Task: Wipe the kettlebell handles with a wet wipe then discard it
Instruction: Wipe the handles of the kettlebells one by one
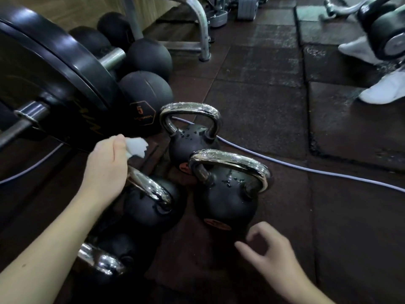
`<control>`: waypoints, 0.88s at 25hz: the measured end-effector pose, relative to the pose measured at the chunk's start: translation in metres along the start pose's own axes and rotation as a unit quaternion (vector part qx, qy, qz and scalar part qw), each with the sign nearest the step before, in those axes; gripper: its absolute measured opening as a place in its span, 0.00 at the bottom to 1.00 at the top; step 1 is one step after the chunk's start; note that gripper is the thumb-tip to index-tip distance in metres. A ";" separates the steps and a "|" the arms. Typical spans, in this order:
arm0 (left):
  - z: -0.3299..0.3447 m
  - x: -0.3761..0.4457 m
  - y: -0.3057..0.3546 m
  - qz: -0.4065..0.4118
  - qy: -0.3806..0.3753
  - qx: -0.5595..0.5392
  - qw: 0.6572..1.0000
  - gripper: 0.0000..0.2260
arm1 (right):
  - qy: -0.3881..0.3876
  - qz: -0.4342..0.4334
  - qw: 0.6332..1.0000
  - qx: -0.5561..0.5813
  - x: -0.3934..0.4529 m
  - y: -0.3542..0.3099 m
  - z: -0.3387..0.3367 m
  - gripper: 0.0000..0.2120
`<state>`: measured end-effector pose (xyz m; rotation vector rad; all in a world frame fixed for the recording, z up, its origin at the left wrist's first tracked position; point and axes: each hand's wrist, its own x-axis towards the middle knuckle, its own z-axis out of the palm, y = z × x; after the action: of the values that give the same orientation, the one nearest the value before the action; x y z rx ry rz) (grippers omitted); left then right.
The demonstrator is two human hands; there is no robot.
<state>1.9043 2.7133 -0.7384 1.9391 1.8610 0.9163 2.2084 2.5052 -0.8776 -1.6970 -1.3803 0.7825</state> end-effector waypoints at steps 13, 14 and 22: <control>0.123 -0.052 0.125 0.316 -0.006 0.105 0.943 0.21 | -0.139 0.043 0.988 0.058 0.096 0.027 -0.031 0.44; 0.129 -0.059 0.136 0.338 0.007 0.144 0.930 0.19 | -0.136 0.049 0.987 0.063 0.096 0.028 -0.031 0.44; 0.152 -0.076 0.143 0.472 0.020 0.165 0.866 0.10 | -0.138 0.056 0.987 0.053 0.101 0.025 -0.023 0.43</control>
<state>2.1140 2.6550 -0.7823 3.1512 1.0339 0.8792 2.2614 2.5970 -0.8859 -1.6385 -1.4057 1.1705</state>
